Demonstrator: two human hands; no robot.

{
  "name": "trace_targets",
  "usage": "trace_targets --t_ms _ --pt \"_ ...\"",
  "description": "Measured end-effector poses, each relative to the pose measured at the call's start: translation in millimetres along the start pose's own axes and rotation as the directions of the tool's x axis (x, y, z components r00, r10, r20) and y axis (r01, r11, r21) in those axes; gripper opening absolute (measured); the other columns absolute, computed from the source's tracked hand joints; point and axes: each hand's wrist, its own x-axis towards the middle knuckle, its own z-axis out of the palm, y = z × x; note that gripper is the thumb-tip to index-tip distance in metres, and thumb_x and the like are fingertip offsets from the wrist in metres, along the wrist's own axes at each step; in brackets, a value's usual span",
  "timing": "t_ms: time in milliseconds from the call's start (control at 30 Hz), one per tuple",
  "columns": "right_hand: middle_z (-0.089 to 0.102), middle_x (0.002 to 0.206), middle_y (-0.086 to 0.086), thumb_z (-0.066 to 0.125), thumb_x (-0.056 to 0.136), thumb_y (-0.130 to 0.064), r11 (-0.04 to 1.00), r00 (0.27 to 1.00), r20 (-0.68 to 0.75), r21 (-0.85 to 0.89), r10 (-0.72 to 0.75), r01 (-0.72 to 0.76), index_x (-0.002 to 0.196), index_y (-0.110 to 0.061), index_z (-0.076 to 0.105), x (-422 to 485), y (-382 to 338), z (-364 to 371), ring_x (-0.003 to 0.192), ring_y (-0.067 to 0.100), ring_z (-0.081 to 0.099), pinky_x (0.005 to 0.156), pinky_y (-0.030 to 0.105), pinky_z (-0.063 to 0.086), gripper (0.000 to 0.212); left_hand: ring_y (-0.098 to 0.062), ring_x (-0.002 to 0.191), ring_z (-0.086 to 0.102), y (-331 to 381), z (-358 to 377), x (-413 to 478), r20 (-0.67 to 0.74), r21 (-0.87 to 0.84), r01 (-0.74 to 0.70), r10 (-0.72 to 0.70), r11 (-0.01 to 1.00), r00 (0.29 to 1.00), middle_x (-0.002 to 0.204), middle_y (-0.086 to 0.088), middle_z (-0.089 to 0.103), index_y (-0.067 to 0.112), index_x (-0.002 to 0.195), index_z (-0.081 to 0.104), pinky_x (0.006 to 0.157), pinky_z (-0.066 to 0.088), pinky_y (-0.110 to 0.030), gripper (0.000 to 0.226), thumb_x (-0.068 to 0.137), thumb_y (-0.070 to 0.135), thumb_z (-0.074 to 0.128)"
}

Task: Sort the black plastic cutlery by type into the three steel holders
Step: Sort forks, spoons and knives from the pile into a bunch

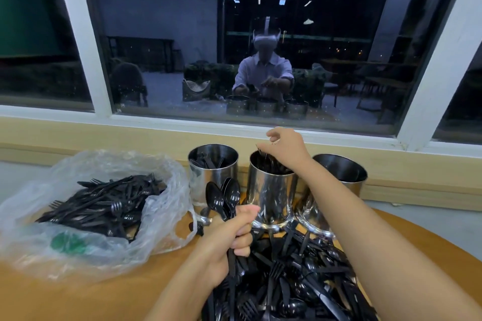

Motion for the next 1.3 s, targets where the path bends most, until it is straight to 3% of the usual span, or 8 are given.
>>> trace_targets --t_ms 100,233,333,467,667,900,1100,1300 --pt "0.069 0.099 -0.009 0.060 0.093 -0.035 0.948 0.976 0.187 0.314 -0.107 0.044 0.112 -0.018 0.067 -64.6 -22.8 -12.2 0.083 0.004 0.062 0.070 0.016 0.045 0.027 -0.006 0.044 0.020 2.6 8.7 -19.7 0.067 0.012 0.005 -0.005 1.000 0.998 0.057 0.006 0.025 0.012 0.106 0.062 0.040 0.020 -0.017 0.019 0.090 0.022 0.067" --pt "0.059 0.062 -0.016 0.059 0.095 -0.030 0.916 0.901 0.404 0.400 -0.158 -0.018 0.087 -0.020 0.066 -133.6 -27.1 -10.2 0.054 -0.003 0.049 0.053 0.012 0.039 0.015 -0.006 0.044 0.020 -1.5 22.6 -47.9 0.149 0.070 0.007 -0.017 0.998 0.989 0.058 0.005 0.025 0.012 0.102 0.062 0.043 0.019 -0.018 0.012 0.095 0.021 0.060" --pt "0.059 0.072 -0.001 0.057 0.097 -0.024 0.904 0.917 0.349 0.426 -0.194 0.029 0.085 -0.008 0.065 -159.9 -25.7 -10.7 0.061 0.005 0.049 0.055 0.019 0.040 0.021 -0.007 0.044 0.020 -8.4 32.0 -66.1 0.184 0.142 0.024 -0.050 0.990 0.982 0.057 0.005 0.025 0.010 0.094 0.062 0.044 0.020 -0.020 0.011 0.098 0.019 0.057" --pt "0.071 0.097 -0.004 0.055 0.097 -0.031 0.915 0.923 0.292 0.381 -0.251 0.129 0.104 -0.025 0.067 -182.4 -31.3 -16.8 0.088 0.010 0.065 0.080 0.028 0.051 0.015 -0.008 0.044 0.018 -15.6 41.0 -83.8 0.186 0.283 0.065 -0.122 0.957 0.975 0.047 0.007 0.026 0.023 0.050 0.063 0.049 0.015 -0.022 0.047 0.097 0.017 0.059" --pt "0.061 0.074 -0.010 0.067 0.090 -0.030 0.921 0.914 0.284 0.342 -0.290 0.186 0.096 -0.021 0.064 -197.5 -25.2 -18.3 0.064 0.001 0.054 0.062 0.017 0.043 0.011 -0.007 0.043 0.021 -22.0 41.2 -94.3 0.215 0.257 0.097 -0.155 0.962 0.964 0.053 0.004 0.028 0.016 0.072 0.054 0.043 0.017 -0.020 0.024 0.092 0.014 0.066" --pt "0.055 0.074 -0.008 0.057 0.097 -0.021 0.874 0.981 0.174 0.486 -0.081 -0.014 0.096 -0.016 0.060 -195.8 1.0 -24.2 0.056 -0.003 0.050 0.055 0.014 0.038 0.006 -0.010 0.055 0.049 -30.3 34.0 -100.2 0.174 0.319 -0.175 0.124 0.932 0.977 0.073 0.002 0.058 0.005 0.115 0.063 0.054 0.044 -0.021 0.029 0.103 0.027 0.047" --pt "0.047 0.074 -0.002 0.048 0.101 -0.023 0.782 0.975 0.221 0.603 0.031 -0.161 0.109 -0.013 0.052 -200.8 13.9 -15.4 0.052 0.007 0.043 0.046 0.015 0.038 0.013 -0.009 0.052 0.043 -45.0 34.7 -81.6 0.213 0.524 -0.290 0.206 0.801 0.955 0.070 0.004 0.054 0.001 0.107 0.055 0.049 0.036 -0.023 0.030 0.106 0.025 0.038" --pt "0.054 0.083 0.004 0.045 0.102 -0.018 0.921 0.939 -0.310 0.388 0.151 -0.020 0.103 -0.012 0.047 -131.7 53.6 -69.4 0.065 0.018 0.053 0.055 0.029 0.044 0.007 -0.004 0.095 0.061 -55.2 24.0 -30.8 0.140 0.784 -0.307 0.329 0.540 0.934 0.103 0.008 0.064 0.029 0.114 0.058 0.075 0.044 -0.007 0.017 0.103 0.025 0.046"
